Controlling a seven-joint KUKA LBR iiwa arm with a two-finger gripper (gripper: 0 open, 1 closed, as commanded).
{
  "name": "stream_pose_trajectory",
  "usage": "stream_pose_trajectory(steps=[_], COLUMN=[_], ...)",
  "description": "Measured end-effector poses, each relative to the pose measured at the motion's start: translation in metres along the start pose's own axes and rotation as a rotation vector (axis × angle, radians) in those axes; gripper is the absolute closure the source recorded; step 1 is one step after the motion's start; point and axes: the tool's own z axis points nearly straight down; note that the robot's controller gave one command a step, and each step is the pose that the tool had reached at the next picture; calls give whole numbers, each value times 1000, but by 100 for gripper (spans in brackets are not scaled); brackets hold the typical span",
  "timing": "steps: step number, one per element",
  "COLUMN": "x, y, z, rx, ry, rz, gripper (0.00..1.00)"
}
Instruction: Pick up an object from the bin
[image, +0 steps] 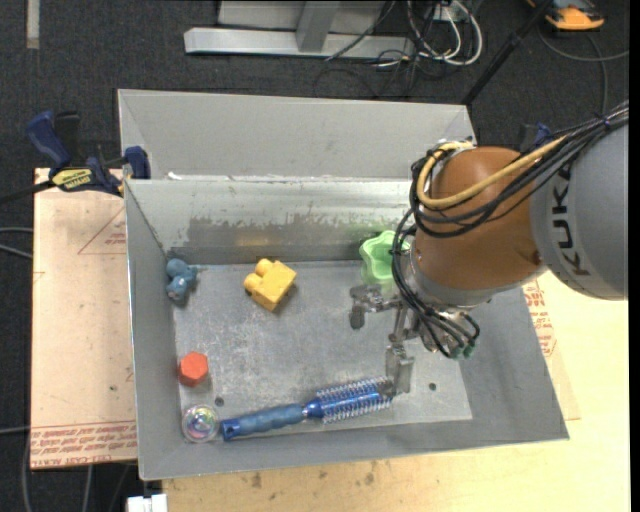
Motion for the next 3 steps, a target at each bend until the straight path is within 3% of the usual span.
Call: stream_pose_trajectory(steps=[1,2,3], x=[13,18,4], y=[-8,-7,-28], z=[138,138,-29], rx=[3,0,2], ry=[-19,0,-8], rz=[-142,-143,-152], gripper=[0,100,100])
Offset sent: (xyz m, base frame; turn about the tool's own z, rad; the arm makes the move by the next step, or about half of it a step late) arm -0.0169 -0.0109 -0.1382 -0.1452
